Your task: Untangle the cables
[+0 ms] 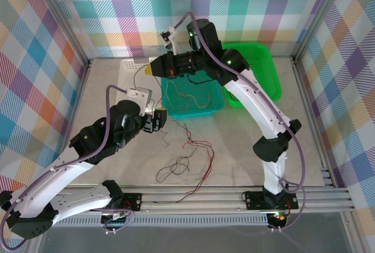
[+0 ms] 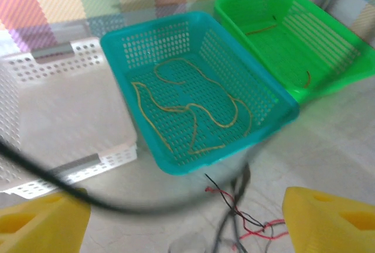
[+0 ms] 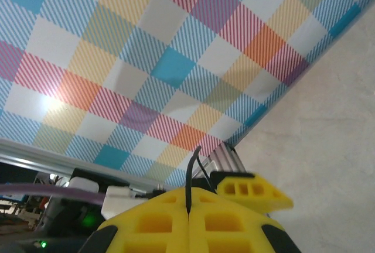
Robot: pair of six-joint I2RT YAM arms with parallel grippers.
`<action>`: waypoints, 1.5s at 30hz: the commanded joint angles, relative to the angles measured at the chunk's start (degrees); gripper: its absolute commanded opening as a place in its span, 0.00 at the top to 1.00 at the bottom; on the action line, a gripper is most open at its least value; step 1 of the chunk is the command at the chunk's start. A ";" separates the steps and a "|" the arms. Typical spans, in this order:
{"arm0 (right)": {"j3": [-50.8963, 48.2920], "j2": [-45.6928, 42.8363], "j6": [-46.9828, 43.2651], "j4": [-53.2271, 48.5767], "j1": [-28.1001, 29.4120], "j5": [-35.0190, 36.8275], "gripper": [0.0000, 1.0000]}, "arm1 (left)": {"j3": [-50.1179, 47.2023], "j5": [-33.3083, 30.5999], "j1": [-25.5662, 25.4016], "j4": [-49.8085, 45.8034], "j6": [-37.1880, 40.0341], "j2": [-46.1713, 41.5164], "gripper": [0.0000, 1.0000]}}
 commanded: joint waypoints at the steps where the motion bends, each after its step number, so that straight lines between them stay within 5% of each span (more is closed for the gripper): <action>1: -3.59 -3.05 2.36 3.67 1.24 -1.58 1.00 | 0.61 -3.72 0.77 4.21 1.71 -0.41 0.15; 7: -6.93 -5.21 3.24 5.67 2.79 -1.16 1.00 | -0.21 3.12 1.20 6.51 2.03 -0.75 0.22; 18: -10.48 -7.48 4.49 8.26 3.06 -0.06 1.00 | -0.89 9.56 1.37 7.00 2.36 -2.35 1.00; 30: -17.82 -11.91 4.84 11.48 1.99 2.36 1.00 | -1.11 10.51 1.65 6.39 2.18 -3.83 1.00; 39: -19.52 -13.82 4.49 11.53 1.93 2.31 1.00 | -3.02 16.85 1.85 9.42 1.93 -6.19 1.00; 45: -25.54 -15.54 6.33 14.78 -0.28 1.08 1.00 | -4.06 14.37 2.36 12.15 0.12 -12.13 1.00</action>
